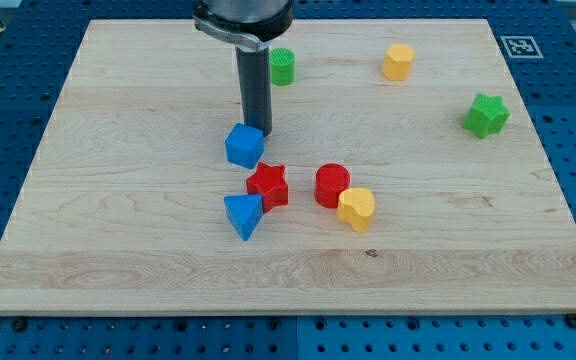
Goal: Push the green circle to the top left side of the blue cube
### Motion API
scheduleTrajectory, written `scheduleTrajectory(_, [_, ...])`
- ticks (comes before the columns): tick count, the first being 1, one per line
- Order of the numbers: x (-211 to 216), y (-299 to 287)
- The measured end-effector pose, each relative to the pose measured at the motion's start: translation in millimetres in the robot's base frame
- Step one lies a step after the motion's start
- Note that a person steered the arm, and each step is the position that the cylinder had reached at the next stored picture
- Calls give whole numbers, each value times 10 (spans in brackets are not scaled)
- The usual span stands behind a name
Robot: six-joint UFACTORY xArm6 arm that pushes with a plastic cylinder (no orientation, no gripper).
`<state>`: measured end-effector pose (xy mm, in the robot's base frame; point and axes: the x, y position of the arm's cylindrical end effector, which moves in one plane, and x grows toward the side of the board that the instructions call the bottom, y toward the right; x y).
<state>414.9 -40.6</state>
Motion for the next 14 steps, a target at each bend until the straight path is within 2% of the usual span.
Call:
scheduleTrajectory(1, [119,23])
scheduleTrajectory(2, [23,21])
scheduleTrajectory(3, [-421,51])
scheduleTrajectory(5, [-970,963])
scheduleTrajectory(6, [-1233,869])
scheduleTrajectory(7, [-1259,459])
scheduleTrajectory(9, [-407,-347])
scheduleTrajectory(10, [-575,-404])
scheduleTrajectory(11, [-1114,-404])
scheduleTrajectory(12, [-1430,-498])
scheduleTrajectory(13, [-1384,-802])
scheduleTrajectory(14, [-1073,-820])
